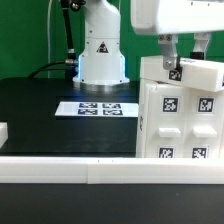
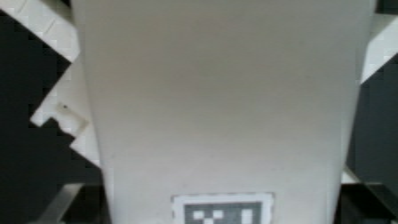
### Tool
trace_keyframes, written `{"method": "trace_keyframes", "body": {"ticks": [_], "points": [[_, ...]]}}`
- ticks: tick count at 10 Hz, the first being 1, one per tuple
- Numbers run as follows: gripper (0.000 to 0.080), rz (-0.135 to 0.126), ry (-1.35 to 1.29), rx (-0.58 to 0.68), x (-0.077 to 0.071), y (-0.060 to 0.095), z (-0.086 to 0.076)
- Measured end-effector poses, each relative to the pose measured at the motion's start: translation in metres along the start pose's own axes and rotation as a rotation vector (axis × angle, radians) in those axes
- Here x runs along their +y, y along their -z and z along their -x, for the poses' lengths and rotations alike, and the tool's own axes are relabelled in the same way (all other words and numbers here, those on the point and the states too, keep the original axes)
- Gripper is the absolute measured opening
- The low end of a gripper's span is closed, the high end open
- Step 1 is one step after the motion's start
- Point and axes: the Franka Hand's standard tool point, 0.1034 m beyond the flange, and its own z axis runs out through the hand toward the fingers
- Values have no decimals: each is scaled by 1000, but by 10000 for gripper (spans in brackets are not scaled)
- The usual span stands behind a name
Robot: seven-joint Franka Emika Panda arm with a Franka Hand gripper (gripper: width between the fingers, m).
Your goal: Assemble cabinet
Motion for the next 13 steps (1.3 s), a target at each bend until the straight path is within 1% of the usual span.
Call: {"method": "trace_keyframes", "body": {"ticks": [2, 7, 12, 13], "points": [[556, 5, -186, 12, 1, -1, 1], [556, 3, -610, 25, 0, 0, -1], [556, -4, -936, 27, -1, 0, -2], [556, -5, -967, 27, -1, 0, -2]]}}
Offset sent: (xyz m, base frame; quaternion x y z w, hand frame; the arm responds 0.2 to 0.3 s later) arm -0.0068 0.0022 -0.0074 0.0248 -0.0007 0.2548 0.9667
